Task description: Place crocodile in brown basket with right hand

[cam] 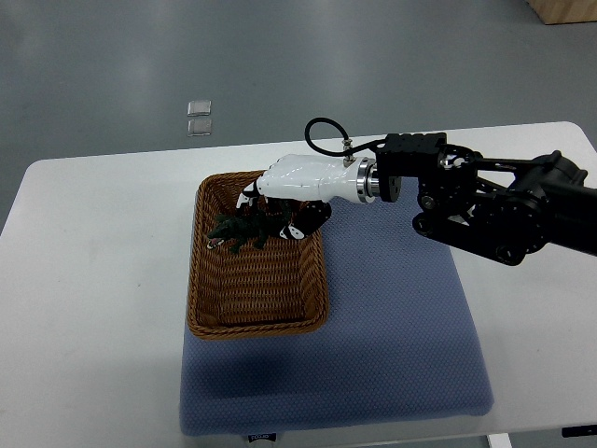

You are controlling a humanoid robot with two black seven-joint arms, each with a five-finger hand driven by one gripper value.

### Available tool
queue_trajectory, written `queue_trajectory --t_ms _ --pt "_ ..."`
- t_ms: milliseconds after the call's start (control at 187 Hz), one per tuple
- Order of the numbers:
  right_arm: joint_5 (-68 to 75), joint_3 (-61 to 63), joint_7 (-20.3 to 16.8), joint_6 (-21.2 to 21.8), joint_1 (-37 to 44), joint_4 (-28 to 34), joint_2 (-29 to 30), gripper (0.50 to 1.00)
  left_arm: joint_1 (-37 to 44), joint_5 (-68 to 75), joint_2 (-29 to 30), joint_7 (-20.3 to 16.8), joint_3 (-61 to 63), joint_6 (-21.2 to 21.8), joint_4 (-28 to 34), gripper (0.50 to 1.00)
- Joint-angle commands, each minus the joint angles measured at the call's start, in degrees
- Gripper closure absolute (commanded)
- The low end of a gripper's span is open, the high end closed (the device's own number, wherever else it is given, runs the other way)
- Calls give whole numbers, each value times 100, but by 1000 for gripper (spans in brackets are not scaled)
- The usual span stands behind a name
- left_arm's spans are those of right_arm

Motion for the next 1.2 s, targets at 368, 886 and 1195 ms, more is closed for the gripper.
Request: queue_trajectory --t_ms 368,886,1195 --pt "-35 -134 1 -59 -413 -606 366 977 -1 0 0 1 0 0 0 500" --pt "27 -117 10 -68 -413 -606 348 711 -1 0 0 1 0 0 0 500" --pt "589 657 18 3 -422 -554 146 640 -1 0 0 1 0 0 0 500"
